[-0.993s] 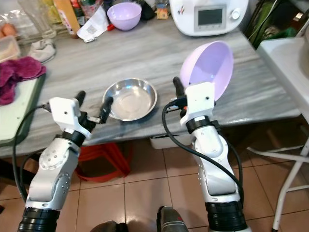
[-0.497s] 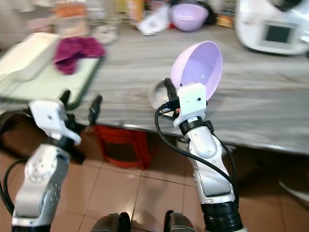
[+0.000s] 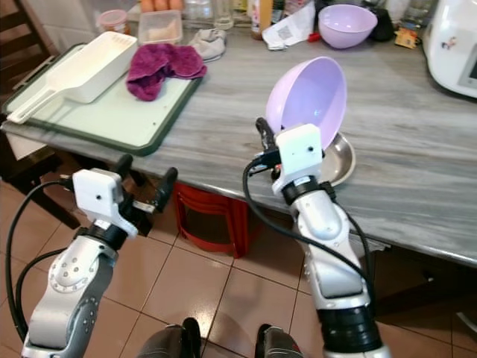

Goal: Setting the table

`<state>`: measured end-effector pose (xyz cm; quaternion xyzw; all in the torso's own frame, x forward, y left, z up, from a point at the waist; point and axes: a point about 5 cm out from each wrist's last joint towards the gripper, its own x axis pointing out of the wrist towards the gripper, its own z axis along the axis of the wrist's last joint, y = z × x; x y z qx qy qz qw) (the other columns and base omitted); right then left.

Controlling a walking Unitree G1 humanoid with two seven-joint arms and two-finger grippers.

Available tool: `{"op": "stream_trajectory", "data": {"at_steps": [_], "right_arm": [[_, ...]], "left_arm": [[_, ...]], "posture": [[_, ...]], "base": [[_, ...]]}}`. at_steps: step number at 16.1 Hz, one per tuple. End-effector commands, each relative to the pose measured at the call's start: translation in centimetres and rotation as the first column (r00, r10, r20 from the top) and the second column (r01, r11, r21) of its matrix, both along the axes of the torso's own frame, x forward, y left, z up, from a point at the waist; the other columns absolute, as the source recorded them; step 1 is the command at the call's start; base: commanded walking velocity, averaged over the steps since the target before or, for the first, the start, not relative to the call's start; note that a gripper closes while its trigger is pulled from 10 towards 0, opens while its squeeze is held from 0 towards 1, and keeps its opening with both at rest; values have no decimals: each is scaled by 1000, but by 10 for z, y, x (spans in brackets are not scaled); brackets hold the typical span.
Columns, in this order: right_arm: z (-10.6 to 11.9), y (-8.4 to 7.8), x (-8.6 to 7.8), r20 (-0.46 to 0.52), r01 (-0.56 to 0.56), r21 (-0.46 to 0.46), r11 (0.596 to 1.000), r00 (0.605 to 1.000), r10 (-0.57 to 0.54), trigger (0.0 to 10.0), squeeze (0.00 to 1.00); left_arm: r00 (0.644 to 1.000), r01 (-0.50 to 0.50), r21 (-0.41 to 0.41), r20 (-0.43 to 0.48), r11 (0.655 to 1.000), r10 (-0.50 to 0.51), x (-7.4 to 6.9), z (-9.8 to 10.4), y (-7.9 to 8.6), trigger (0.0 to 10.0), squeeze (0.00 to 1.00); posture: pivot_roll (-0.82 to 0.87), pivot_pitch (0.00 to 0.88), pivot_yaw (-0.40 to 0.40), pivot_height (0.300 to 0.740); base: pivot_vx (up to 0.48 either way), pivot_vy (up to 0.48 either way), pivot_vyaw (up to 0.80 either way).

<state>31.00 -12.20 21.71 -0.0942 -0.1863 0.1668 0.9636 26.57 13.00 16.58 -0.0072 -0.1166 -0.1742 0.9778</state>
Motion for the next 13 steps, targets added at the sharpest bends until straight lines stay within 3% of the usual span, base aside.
{"op": "stream_trajectory", "data": {"at_steps": [1,4,9,13], "right_arm": [[2,-2,2,4,-9,-16,1000,1000,10,10000,0],[2,-5,10,-30,-89,-100,991,996,87,10000,0],[2,5,27,-93,-266,-282,922,964,250,10000,0],[9,7,49,-145,-329,-354,876,944,296,10000,0]], "left_arm": [[1000,27,8,-10,1000,-27,-3,-4,-1,10000,0],[995,98,10,-29,995,-98,-9,-11,-2,10000,0],[992,120,27,-43,992,-119,-11,-15,-1,10000,0],[990,133,17,-55,991,-131,-14,-17,-4,10000,0]], "posture": [[-154,214,33,740],[-157,221,32,740],[-155,230,26,740],[-145,236,22,740]], "base": [[0,0,0],[0,0,0],[0,0,0],[0,0,0]]}}
